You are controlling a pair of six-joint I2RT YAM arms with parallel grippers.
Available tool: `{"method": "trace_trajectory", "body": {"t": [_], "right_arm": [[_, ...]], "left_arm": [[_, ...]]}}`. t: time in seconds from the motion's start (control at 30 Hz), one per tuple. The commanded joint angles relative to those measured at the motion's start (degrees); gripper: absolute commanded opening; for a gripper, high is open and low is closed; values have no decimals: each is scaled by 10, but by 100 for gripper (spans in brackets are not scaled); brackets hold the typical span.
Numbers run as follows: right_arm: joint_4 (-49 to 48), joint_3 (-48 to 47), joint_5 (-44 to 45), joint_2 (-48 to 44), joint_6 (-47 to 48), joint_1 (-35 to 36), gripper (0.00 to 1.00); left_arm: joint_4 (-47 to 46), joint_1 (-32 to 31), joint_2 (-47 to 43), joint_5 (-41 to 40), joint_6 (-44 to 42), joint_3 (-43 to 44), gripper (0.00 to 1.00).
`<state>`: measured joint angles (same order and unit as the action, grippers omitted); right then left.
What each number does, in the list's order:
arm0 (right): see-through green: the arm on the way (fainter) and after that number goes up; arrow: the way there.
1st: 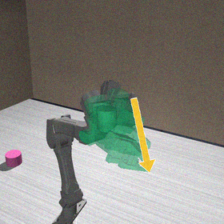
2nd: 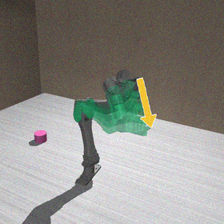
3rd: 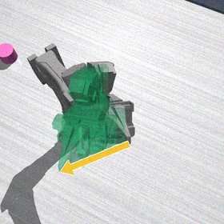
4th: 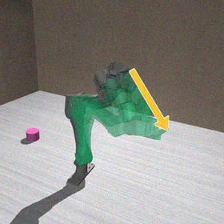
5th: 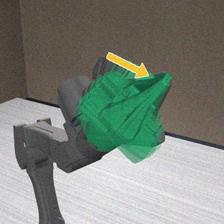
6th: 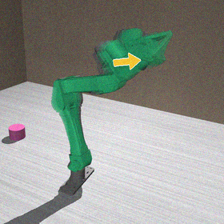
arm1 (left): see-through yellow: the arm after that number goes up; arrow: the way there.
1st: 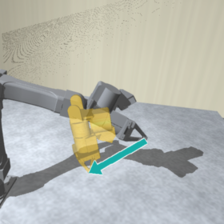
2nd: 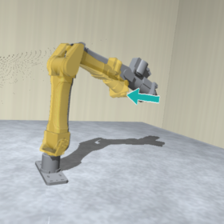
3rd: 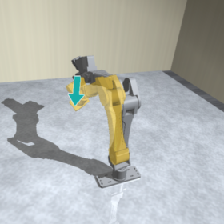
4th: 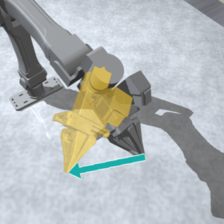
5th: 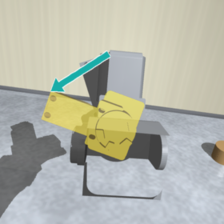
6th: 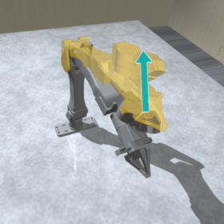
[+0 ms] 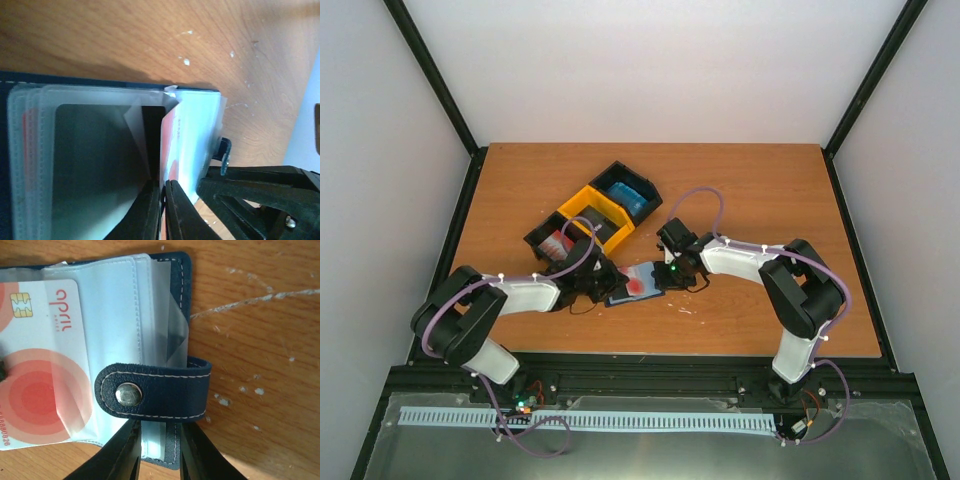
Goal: Put the credit cards into the card holder
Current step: Insert the credit card into the card holder.
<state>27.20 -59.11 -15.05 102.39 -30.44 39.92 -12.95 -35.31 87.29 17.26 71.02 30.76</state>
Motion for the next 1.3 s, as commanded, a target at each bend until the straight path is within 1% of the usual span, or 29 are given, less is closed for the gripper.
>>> {"method": "trace_trajectory", "body": {"t": [0.0,0.07,0.2,0.27,0.43,0.63,0.8,0.9,1.0,1.27], "right_arm": [[3,14,-10,15,-1,7,24],[2,15,-11,15,0,7,24],[2,15,-10,14,-1,7,24],[2,15,-10,13,-1,7,24],[1,16,-11,14,-1,7,24],[0,17,-12,15,0,7,24],[-1,18,-12,15,-1,8,24],[-1,17,-13,16,0,7,24],[-3,18,-13,17,0,7,24],[-3,19,-15,17,0,7,24]], "left_arm": [[3,-6,7,2,7,-2,8],[17,-9,10,3,-5,9,9],[69,-12,8,-3,-28,33,14],[92,-13,3,-5,-35,41,18],[157,-16,-16,-14,-51,62,33],[257,-17,-18,-40,-68,98,45],[268,-16,-17,-41,-73,106,45],[259,-16,-5,-32,-84,114,39],[247,-17,14,-18,-95,127,35],[228,-17,58,0,-119,156,34]]}}
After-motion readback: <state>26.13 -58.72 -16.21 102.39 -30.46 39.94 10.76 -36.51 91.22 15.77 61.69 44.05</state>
